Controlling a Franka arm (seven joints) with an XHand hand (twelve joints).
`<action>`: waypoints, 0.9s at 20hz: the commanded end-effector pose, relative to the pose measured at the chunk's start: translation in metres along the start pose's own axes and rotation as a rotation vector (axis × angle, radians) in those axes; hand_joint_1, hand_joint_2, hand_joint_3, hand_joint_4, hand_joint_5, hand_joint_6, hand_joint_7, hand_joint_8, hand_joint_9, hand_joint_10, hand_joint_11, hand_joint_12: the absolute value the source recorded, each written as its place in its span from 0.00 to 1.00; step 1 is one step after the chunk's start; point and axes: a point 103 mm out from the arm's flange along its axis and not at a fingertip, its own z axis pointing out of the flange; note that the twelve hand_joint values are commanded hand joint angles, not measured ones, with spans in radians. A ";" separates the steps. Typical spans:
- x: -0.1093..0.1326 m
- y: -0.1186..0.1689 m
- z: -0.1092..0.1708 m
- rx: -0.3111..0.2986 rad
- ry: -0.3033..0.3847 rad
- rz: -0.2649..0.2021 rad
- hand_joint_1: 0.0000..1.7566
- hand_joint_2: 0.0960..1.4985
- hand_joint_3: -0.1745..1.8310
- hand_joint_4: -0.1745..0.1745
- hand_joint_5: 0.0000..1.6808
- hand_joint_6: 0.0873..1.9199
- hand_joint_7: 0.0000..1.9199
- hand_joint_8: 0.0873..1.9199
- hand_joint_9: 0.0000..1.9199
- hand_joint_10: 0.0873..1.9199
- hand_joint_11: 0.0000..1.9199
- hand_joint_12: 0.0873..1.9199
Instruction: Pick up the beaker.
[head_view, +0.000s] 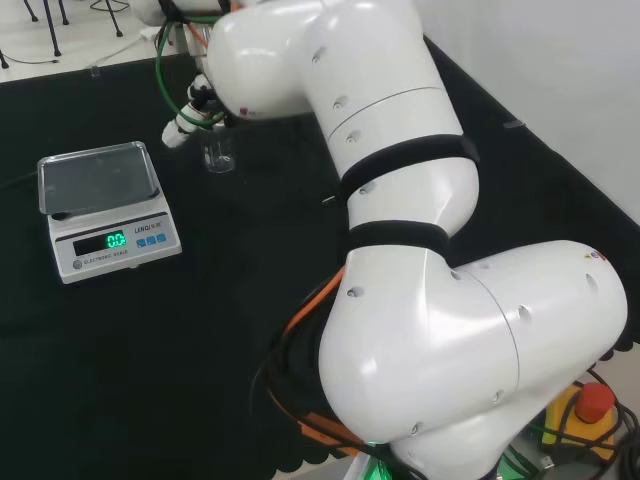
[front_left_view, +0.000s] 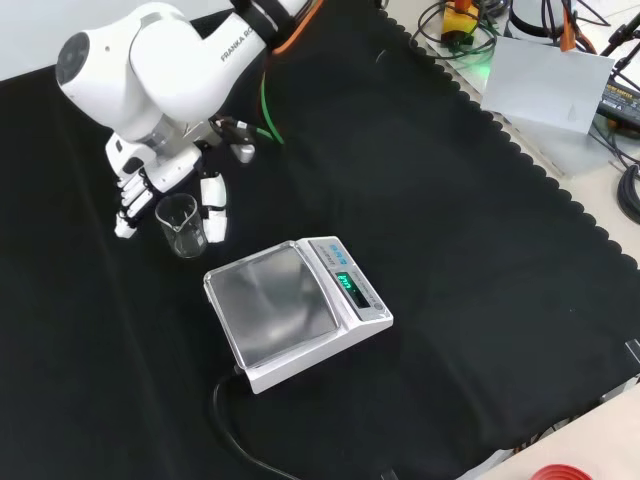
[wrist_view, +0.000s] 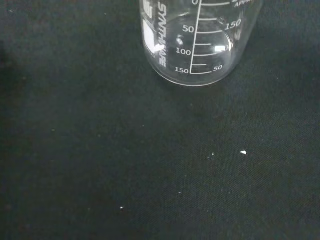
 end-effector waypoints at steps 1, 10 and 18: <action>-0.014 0.006 0.036 0.076 -0.007 0.047 0.27 0.39 0.11 0.71 0.00 0.00 0.00 0.24 0.05 0.43 0.00 0.69; -0.020 -0.006 0.039 -0.041 0.019 0.090 0.44 0.43 0.12 0.73 0.12 0.00 0.07 0.30 0.16 0.42 0.05 0.79; -0.016 -0.011 0.044 -0.230 0.084 0.122 0.62 0.34 0.31 0.85 0.43 0.41 0.40 0.36 0.53 0.26 0.45 0.61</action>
